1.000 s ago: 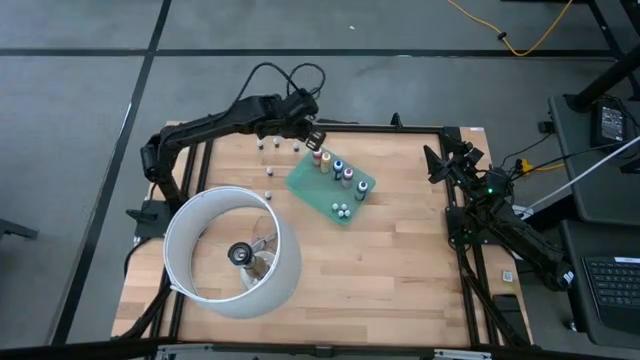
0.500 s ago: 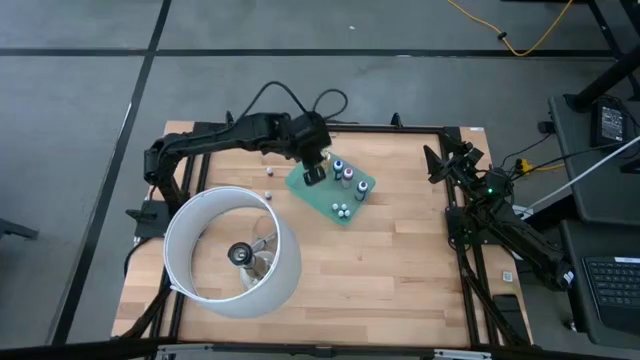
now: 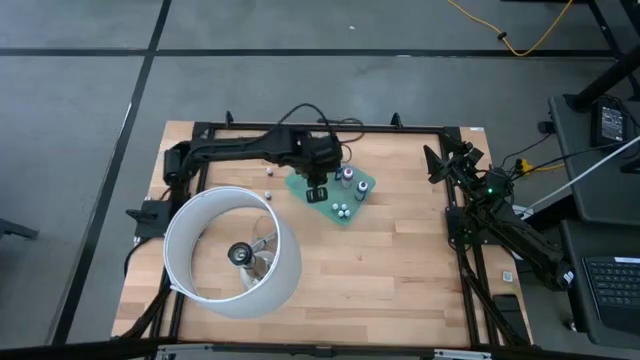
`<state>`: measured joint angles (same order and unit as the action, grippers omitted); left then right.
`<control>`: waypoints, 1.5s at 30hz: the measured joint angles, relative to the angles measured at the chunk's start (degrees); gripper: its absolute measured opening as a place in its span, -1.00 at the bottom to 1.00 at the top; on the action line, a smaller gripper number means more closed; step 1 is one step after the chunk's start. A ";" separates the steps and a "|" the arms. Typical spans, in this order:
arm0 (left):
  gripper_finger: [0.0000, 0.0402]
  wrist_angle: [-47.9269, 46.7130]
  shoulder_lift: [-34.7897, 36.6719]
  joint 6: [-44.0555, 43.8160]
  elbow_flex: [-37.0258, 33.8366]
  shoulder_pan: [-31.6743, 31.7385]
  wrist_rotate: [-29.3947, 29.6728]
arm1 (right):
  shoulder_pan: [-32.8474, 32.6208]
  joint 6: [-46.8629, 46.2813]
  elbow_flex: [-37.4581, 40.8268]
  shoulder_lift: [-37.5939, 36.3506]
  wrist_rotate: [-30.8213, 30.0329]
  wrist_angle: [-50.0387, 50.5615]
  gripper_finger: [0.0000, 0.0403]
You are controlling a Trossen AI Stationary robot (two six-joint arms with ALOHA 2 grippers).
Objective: Pick & Place food coloring
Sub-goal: Put the small black food coloring bottle into the green bin
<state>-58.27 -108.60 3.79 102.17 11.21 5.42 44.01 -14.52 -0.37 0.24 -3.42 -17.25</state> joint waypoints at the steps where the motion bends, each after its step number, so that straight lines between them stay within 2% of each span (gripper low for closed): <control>1: -0.71 -0.12 -0.86 0.02 0.00 -0.12 -0.39 | -0.02 0.01 0.01 0.00 0.00 0.01 0.98; 22: -0.71 4.04 -13.97 3.53 -0.01 -0.19 -4.61 | 0.00 0.00 0.00 0.01 0.00 0.01 0.98; 37: -0.71 9.25 -18.21 5.29 -0.04 0.14 -5.56 | 0.00 0.02 0.01 -0.01 0.00 -0.01 0.98; 45: -0.51 8.36 -18.29 5.86 -0.04 0.14 -5.54 | 0.00 0.02 0.01 0.02 0.00 0.01 0.98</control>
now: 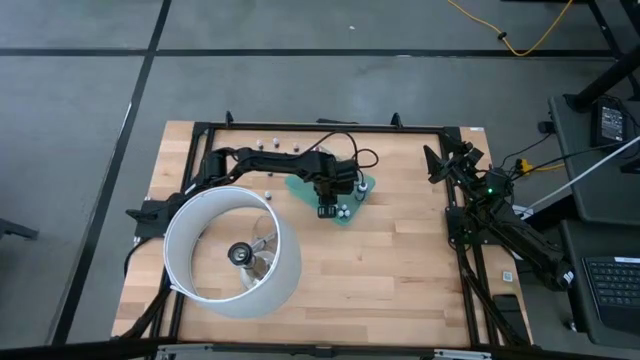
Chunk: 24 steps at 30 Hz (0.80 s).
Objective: Pick & Place food coloring
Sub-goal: Put the small black food coloring bottle into the green bin, then put the small red food coloring bottle into the green bin
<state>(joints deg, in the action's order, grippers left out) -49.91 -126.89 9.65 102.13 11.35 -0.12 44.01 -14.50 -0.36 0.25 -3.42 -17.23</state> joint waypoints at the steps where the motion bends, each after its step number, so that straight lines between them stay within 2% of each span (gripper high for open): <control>1: -0.48 -0.04 0.00 -0.02 0.00 0.05 0.00 | -0.02 -0.02 -0.02 0.00 0.00 0.00 0.98; 13: -0.30 -1.84 0.90 -2.19 0.02 0.63 -0.11 | -0.02 -0.02 -0.01 0.00 0.00 0.03 0.98; 17: -0.24 -1.97 2.34 -5.73 0.04 0.81 0.64 | 0.00 -0.02 -0.02 0.00 0.00 0.04 0.98; 21: -0.15 -2.82 4.28 -12.45 0.04 0.77 5.22 | -0.01 -0.01 0.00 -0.01 0.00 0.04 0.98; 24: -0.05 -4.23 5.99 -15.34 0.04 1.19 5.94 | -0.01 -0.02 0.00 -0.02 0.00 0.04 0.98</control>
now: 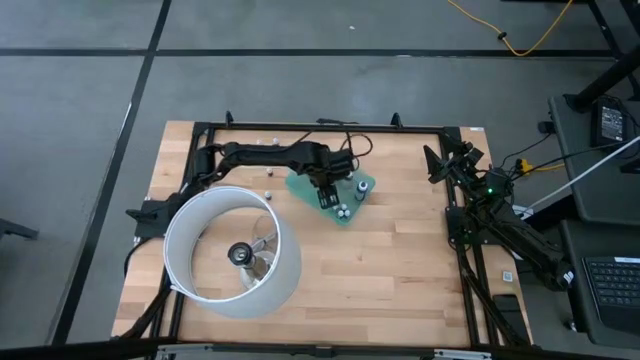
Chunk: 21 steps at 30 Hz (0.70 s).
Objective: Pick & Place food coloring
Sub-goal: Put the small red food coloring bottle into the green bin
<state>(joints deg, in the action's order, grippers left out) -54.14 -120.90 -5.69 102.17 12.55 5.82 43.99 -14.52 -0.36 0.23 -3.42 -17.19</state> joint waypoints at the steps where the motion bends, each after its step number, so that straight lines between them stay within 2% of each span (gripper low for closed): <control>1: -0.02 0.16 0.67 -0.38 0.00 0.05 0.10 | 0.00 0.01 0.00 0.01 0.00 0.01 0.98; 9: 0.35 0.25 7.07 -5.11 0.01 0.06 3.16 | 0.01 0.00 -0.01 0.00 0.00 0.01 0.98; 15: 0.55 0.37 10.40 -15.17 0.01 1.26 11.48 | 0.01 0.00 0.00 0.00 0.00 0.02 0.98; 21: 0.59 1.09 12.85 -25.14 0.01 2.99 21.21 | -0.01 0.00 0.00 0.00 0.00 0.02 0.98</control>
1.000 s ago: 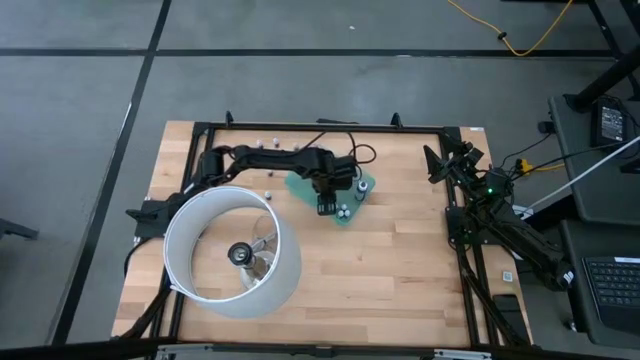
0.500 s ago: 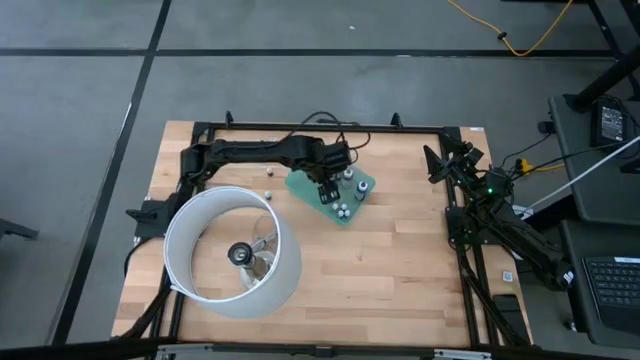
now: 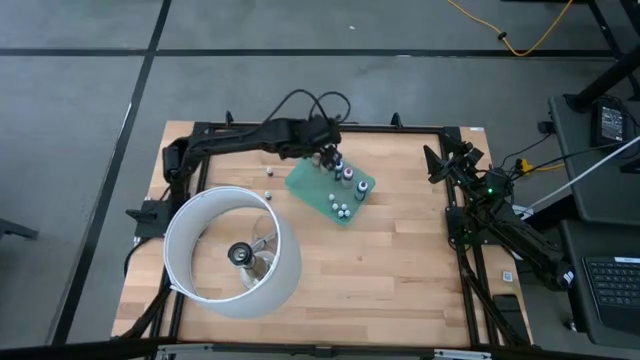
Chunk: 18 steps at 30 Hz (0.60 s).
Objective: Pick & Place food coloring
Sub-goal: Put the small red food coloring bottle into the green bin
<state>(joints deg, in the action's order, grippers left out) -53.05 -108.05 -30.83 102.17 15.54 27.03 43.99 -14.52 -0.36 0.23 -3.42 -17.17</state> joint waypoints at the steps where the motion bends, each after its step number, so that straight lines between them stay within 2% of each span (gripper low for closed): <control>1: 0.59 0.13 0.16 -1.47 0.00 0.26 1.26 | 0.01 0.00 0.00 0.00 0.00 0.00 0.98; 6: 0.59 0.62 0.83 -9.97 0.00 2.38 4.70 | 0.01 0.00 0.00 0.00 0.00 0.00 0.98; 18: 0.59 -3.69 1.26 -27.94 0.00 11.85 6.47 | 0.01 0.00 0.00 0.00 0.00 0.00 0.98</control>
<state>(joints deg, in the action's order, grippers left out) -56.74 -106.78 -58.76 102.17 27.38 33.50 44.00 -14.52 -0.36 0.23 -3.42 -17.17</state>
